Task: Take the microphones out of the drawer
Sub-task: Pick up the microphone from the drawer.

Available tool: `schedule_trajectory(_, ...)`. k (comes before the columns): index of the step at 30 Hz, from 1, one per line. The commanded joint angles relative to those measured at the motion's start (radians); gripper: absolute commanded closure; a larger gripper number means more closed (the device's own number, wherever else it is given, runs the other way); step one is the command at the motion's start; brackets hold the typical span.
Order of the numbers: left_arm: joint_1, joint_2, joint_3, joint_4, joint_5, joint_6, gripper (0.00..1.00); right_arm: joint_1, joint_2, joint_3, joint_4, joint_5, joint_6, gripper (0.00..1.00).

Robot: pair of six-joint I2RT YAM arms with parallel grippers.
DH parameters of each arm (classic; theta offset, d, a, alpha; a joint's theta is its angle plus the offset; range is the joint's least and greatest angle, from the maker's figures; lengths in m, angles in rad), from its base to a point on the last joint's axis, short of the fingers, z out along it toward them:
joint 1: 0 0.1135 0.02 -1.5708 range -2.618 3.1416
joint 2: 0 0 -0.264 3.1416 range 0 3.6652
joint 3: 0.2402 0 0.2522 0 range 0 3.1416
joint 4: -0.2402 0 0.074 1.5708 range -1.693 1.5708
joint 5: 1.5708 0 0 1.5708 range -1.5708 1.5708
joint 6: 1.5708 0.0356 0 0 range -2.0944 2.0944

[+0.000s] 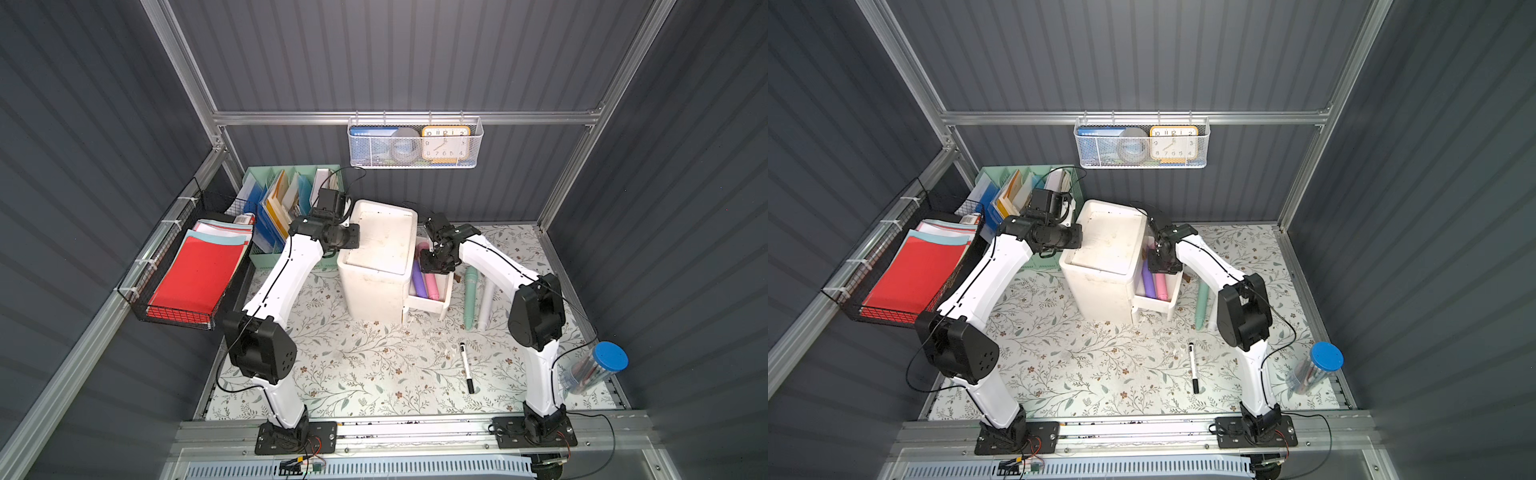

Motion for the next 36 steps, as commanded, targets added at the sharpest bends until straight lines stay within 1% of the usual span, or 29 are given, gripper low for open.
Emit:
schedule_trajectory(1,-0.025,-0.001,-0.008,0.073,0.161,-0.137,1.00,0.001,-0.058,0.034,0.021,0.024,0.046,0.84)
schedule_trajectory(14,-0.025,-0.002,-0.016,0.074,0.158,-0.138,1.00,-0.014,-0.147,0.029,0.056,0.074,0.061,0.87)
schedule_trajectory(23,-0.025,-0.008,-0.022,0.076,0.154,-0.137,1.00,-0.054,-0.243,-0.020,0.092,0.118,0.048,0.88)
schedule_trajectory(30,-0.025,-0.008,-0.019,0.079,0.149,-0.137,1.00,-0.130,-0.339,-0.130,0.107,0.141,0.034,0.88)
schedule_trajectory(36,-0.025,0.000,-0.010,0.082,0.149,-0.137,1.00,-0.240,-0.442,-0.307,0.136,0.134,0.044,0.88)
